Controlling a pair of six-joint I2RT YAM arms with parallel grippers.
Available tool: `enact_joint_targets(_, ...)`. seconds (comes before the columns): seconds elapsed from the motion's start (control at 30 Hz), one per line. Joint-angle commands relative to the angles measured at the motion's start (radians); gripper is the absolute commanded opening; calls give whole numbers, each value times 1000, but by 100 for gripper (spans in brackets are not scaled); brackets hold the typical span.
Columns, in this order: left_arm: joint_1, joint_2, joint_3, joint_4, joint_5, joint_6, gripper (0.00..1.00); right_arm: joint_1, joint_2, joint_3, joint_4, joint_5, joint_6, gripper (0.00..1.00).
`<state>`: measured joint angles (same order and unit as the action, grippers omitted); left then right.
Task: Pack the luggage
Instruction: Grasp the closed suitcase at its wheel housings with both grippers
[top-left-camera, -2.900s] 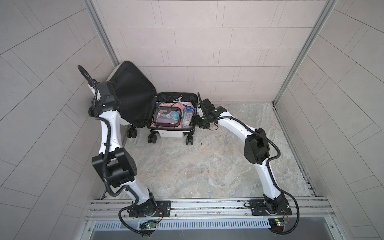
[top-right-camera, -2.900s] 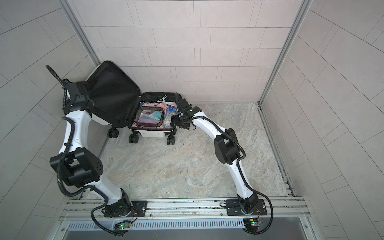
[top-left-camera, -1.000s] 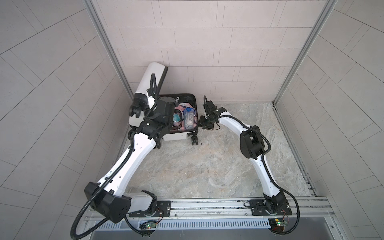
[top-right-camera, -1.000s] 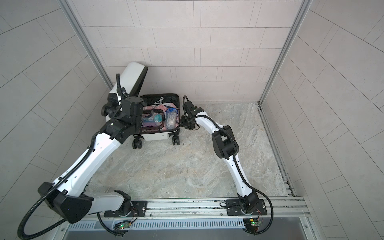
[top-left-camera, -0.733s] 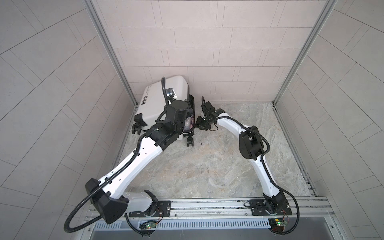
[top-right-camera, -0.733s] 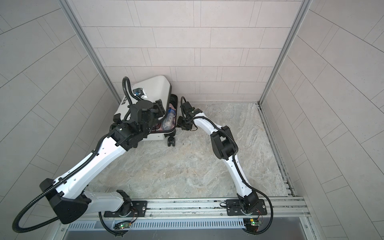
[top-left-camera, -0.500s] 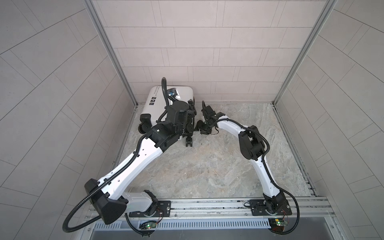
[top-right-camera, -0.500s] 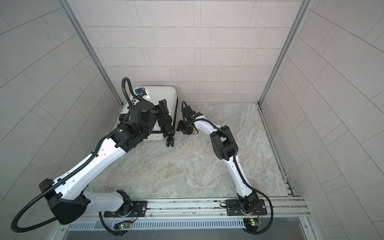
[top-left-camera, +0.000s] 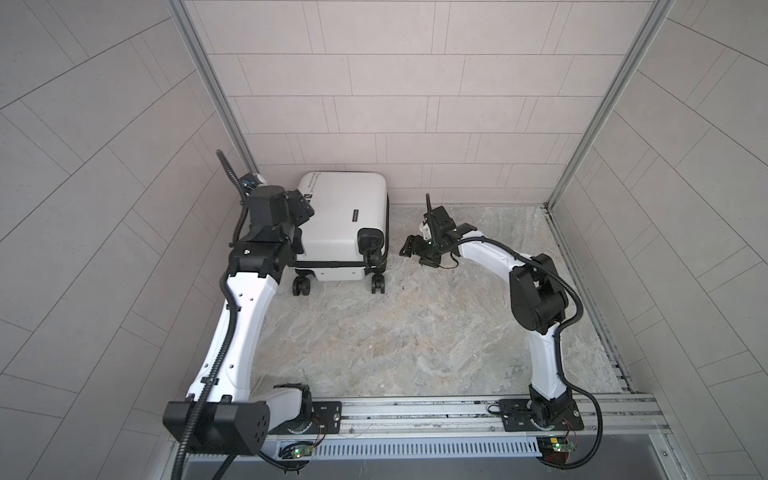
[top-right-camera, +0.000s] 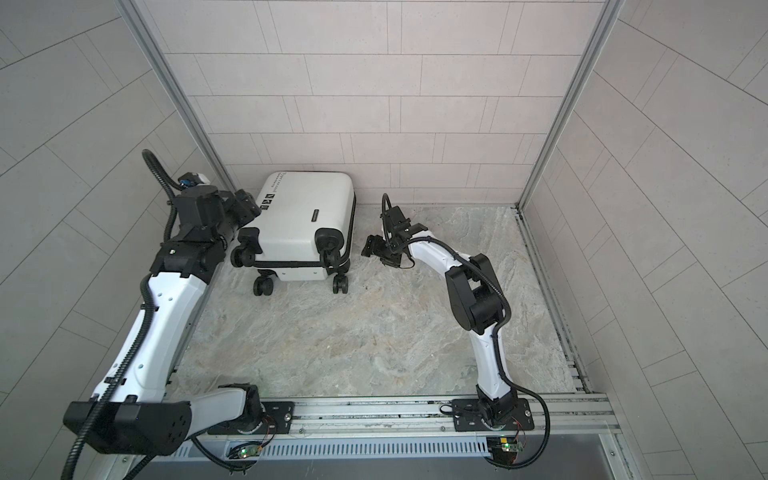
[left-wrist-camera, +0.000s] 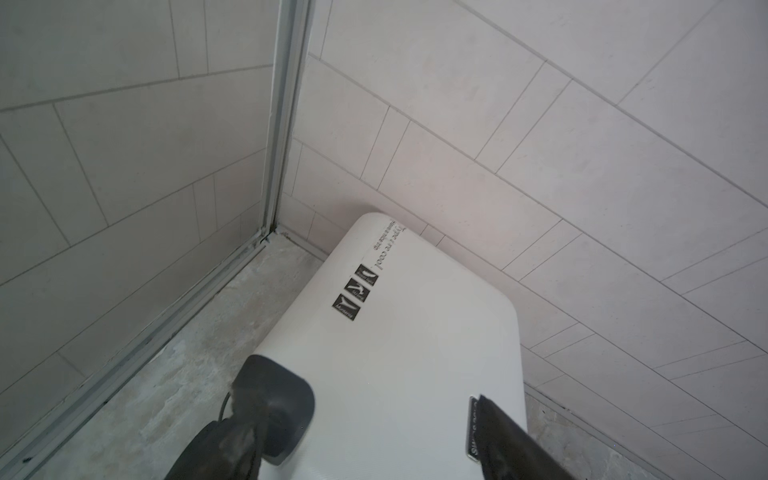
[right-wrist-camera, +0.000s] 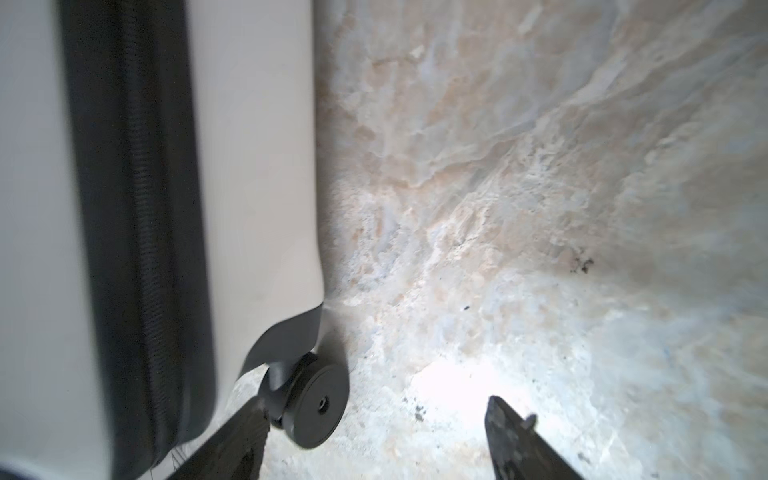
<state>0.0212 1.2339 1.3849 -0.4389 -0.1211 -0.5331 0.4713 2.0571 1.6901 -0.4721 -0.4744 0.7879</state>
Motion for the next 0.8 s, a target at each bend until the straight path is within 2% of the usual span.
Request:
enact_joint_targets(0.0,104,-23,-74,-49,162,-45,84,28,-114,-19,-36,49,-69,87)
enact_joint_targets(0.1,182,-68,-183,-13,207,-69,84,64,-177,-24,-79,85,-112,90)
enact_joint_targets(0.3,225,-199,-383,37,125,-70,90,179,-237,38,-190,153,-187,94)
enact_joint_targets(0.4,252,-228,-446,62,124,-91,94,245,-234,96,-235,194,-215,95)
enact_joint_targets(0.57,299,-207,-466,78,177,-103,94,326,-165,243,-339,310,-245,95)
enact_joint_targets(0.77,358,-197,-479,118,239,-144,94,378,3,476,-461,450,-248,93)
